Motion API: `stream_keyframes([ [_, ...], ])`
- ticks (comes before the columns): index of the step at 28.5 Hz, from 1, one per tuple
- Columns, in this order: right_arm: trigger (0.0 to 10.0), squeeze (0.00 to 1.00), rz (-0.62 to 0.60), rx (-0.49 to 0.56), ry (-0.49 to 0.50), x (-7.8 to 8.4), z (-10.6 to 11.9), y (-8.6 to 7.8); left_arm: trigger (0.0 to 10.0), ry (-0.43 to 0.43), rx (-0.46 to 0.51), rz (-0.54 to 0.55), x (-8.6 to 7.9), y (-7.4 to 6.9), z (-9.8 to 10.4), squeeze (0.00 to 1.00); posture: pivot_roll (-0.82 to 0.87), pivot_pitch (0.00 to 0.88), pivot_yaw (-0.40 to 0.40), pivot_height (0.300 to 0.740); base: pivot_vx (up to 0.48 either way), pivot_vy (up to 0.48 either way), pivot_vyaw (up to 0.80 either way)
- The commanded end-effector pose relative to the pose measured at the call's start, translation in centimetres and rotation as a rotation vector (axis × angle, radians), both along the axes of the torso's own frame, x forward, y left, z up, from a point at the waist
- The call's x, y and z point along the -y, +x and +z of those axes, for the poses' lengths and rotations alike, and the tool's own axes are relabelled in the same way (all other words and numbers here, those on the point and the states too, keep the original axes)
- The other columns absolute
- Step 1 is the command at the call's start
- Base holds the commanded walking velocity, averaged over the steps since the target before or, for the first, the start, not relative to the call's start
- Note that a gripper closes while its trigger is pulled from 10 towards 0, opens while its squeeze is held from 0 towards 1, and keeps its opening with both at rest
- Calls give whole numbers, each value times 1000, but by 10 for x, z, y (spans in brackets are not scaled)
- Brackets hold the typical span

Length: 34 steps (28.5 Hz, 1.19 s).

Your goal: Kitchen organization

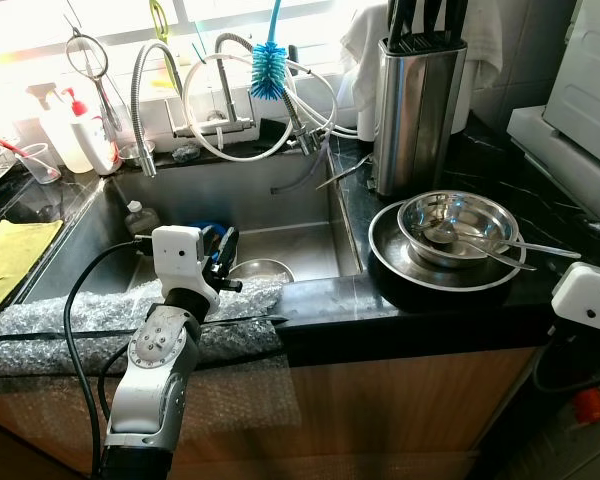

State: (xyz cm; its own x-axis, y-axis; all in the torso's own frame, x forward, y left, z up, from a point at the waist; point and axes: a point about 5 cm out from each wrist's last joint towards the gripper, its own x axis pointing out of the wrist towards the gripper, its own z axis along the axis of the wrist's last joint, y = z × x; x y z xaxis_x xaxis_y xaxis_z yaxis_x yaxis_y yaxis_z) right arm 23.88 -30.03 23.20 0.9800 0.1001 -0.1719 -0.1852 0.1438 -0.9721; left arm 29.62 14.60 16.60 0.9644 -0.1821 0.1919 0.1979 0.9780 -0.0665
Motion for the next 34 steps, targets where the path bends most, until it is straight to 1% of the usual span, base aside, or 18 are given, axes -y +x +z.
stream_keyframes([
  [1,10000,0,13,1,-8,-2,1,1,10000,-4,-11,16,-3,1,-2,0,-177,0,94,740,0,0,0],
  [4,10000,0,13,5,-9,-2,2,2,10000,-5,-11,17,-3,1,-2,0,-177,0,95,740,0,0,0],
  [5,1059,0,10,2,-11,-1,1,2,10000,-6,-12,18,-3,1,-2,0,-174,0,101,740,0,0,0],
  [6,0,0,7,-1,-11,-1,0,3,10000,-6,-12,19,-3,1,-2,0,-173,0,102,740,0,0,0],
  [16,0,0,26,2,2,-4,-2,5,10000,-5,-8,7,-1,1,-1,0,-178,0,105,740,0,0,0],
  [27,0,0,25,6,5,-3,-1,6,10000,-5,-10,2,0,2,-1,0,-175,0,103,740,0,0,0],
  [29,0,0,26,6,7,-5,-2,7,10000,-3,-13,3,0,2,-2,0,-175,0,102,740,0,0,0],
  [31,0,0,33,6,23,-10,-4,8,10000,-5,-17,5,1,1,-2,0,-174,0,101,740,0,0,0],
  [34,0,0,36,6,27,-11,-5,9,10000,-6,-18,5,1,1,-3,0,-172,0,101,740,0,0,0],
])
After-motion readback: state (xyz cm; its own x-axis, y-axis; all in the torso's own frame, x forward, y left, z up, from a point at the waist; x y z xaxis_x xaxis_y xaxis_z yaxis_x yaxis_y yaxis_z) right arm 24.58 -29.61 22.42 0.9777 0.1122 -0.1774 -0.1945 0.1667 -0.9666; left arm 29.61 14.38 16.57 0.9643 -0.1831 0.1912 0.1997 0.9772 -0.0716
